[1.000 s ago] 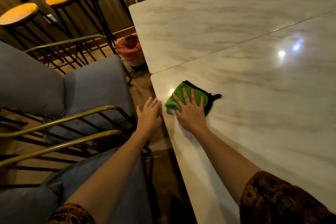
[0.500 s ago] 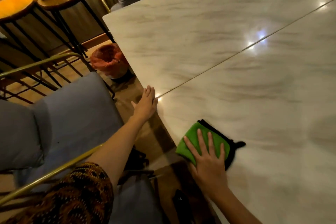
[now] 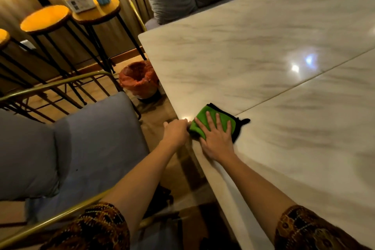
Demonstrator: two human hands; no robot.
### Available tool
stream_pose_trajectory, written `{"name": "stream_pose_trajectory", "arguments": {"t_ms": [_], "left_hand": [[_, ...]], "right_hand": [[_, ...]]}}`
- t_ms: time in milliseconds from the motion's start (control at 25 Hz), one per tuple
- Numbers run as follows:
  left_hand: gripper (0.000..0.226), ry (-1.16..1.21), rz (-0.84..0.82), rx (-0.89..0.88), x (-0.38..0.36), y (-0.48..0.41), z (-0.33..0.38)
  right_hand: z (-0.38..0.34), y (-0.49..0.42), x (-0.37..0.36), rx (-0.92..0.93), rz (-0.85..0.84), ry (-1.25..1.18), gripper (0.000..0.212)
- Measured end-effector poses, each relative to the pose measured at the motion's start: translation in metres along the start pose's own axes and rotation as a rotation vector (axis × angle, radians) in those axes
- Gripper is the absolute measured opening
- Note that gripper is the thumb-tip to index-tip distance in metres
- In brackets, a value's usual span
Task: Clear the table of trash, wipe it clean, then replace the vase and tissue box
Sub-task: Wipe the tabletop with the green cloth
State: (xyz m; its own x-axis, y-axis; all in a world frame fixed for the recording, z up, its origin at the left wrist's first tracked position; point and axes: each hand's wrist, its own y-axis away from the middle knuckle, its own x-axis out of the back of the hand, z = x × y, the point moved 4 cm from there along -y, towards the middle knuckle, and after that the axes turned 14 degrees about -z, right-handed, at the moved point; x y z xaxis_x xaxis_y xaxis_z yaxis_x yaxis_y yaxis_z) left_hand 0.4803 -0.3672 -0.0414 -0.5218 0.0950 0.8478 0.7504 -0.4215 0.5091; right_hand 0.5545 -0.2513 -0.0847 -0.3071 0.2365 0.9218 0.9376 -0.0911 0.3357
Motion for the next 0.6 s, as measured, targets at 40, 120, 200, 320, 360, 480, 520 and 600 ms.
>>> {"name": "stream_pose_trajectory", "arguments": {"t_ms": [40, 120, 200, 320, 360, 480, 520, 600], "left_hand": [[0.033, 0.016, 0.019, 0.010, 0.008, -0.005, -0.002], [0.036, 0.111, 0.043, 0.015, 0.020, -0.018, -0.008], [0.038, 0.312, 0.056, 0.031, 0.033, -0.034, -0.020], [0.036, 0.583, 0.111, 0.031, 0.047, -0.064, -0.034], [0.034, 0.604, 0.133, 0.012, 0.052, -0.079, -0.037], [0.033, 0.554, 0.154, -0.063, 0.069, -0.133, -0.043], [0.036, 0.487, 0.137, -0.094, 0.079, -0.148, -0.047], [0.042, 0.324, 0.120, -0.129, 0.098, -0.176, -0.066]], "right_hand": [[-0.002, -0.010, 0.005, 0.010, -0.002, 0.001, 0.061], [-0.002, -0.028, 0.009, 0.015, -0.016, 0.019, 0.061], [-0.005, -0.046, 0.013, 0.010, -0.012, 0.032, 0.062], [-0.006, -0.073, 0.023, -0.011, -0.022, 0.018, 0.061], [-0.006, -0.083, 0.026, -0.025, -0.022, 0.021, 0.060], [-0.009, -0.113, 0.034, -0.114, 0.032, -0.008, 0.061], [-0.008, -0.122, 0.037, -0.140, 0.031, -0.026, 0.064], [-0.004, -0.138, 0.043, -0.166, 0.023, -0.049, 0.064]]}}
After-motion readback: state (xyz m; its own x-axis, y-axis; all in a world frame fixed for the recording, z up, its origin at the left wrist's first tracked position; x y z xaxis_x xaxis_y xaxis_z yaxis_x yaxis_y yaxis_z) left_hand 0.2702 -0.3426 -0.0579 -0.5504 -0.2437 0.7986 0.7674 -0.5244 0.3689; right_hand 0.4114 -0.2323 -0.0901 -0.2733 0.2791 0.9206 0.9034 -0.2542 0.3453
